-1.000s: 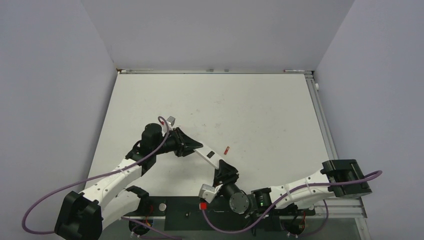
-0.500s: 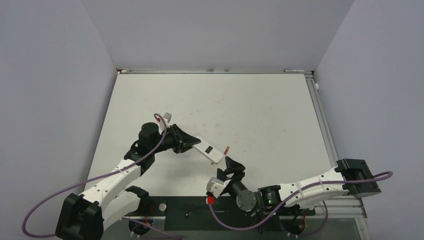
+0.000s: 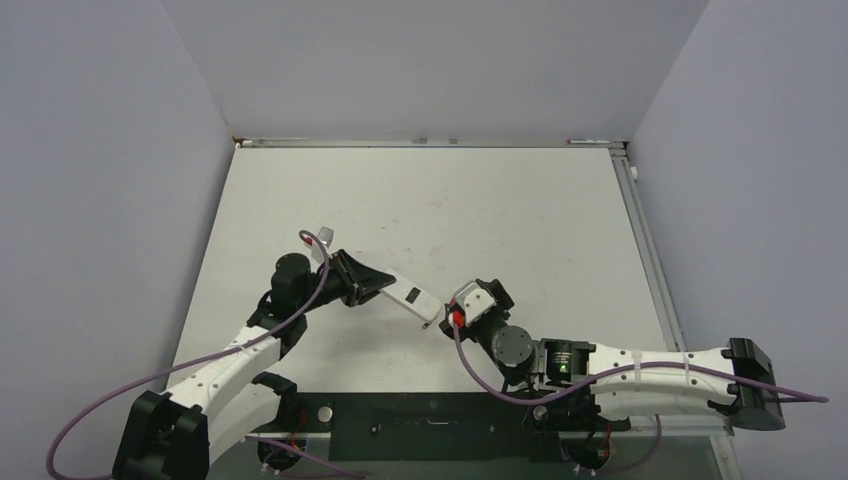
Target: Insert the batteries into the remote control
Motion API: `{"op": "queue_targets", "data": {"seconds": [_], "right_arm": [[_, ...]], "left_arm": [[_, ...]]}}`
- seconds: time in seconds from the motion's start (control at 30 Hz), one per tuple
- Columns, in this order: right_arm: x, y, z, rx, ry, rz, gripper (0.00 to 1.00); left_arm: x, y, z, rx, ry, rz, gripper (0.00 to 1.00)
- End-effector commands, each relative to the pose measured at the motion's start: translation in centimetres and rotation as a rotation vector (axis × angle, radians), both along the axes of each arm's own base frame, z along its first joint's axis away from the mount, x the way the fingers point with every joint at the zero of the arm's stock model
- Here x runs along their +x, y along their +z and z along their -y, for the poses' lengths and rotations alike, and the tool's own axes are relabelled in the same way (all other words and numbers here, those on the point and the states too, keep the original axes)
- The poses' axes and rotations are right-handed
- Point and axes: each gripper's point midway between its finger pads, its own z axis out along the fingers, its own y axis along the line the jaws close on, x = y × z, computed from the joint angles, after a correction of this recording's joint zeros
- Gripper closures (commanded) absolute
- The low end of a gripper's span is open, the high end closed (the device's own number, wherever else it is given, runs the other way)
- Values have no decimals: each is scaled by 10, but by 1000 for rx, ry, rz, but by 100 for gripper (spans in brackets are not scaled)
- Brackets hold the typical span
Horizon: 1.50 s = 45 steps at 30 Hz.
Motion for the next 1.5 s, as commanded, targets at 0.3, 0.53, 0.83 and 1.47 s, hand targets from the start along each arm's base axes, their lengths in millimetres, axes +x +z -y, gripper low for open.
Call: {"op": "queue_targets", "data": {"seconds": [0.3,0.53,0.83,1.47], "right_arm": [[27,20,-3,418,-205,-329,26],[38,31,-2,678,-244,-494,27],[42,32,-8,945,-216,-666,29],[30,34,-46,1089,-24,-813,35]], "left_arm": [[12,47,-13,-98,80,275,100],[10,66,-20,-139,122,385,100],[8,78,-28,-183,173,469,100],[4,87,-33,-231,201,518,100]]}}
